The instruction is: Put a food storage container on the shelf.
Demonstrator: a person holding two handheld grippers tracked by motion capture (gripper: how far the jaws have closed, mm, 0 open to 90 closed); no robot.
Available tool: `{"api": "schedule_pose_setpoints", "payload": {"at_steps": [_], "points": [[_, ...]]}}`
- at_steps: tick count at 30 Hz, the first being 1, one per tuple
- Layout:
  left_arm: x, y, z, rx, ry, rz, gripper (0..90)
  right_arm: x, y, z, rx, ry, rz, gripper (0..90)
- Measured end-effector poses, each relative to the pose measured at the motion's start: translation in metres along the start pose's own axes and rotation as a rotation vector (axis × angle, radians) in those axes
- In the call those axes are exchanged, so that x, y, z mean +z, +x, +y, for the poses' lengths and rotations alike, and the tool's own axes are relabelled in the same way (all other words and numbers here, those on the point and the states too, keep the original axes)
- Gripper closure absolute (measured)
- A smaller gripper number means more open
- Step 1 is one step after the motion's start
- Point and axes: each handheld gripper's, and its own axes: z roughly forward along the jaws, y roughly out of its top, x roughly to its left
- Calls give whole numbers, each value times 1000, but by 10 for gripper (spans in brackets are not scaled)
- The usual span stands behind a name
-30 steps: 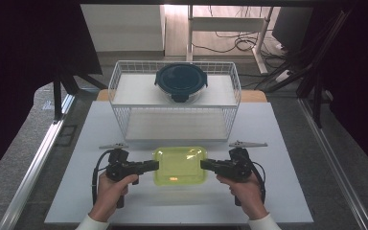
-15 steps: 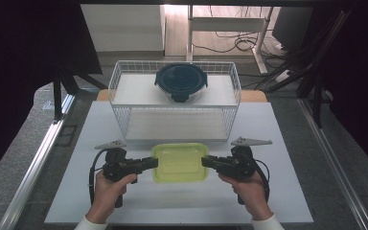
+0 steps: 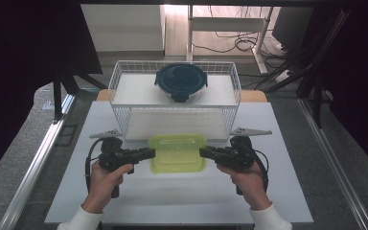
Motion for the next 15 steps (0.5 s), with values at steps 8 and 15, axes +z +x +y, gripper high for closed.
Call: {"api": "schedule_pose_setpoints", "payload": {"at_steps": [8,15], "points": [[-5,-6,28,23,-14,-10,795,-8,4,28,-33,-34,-8,770],[-12,-13,53,57,-31,-4,797,-15,11,51,-64,-59,-5,766]]}}
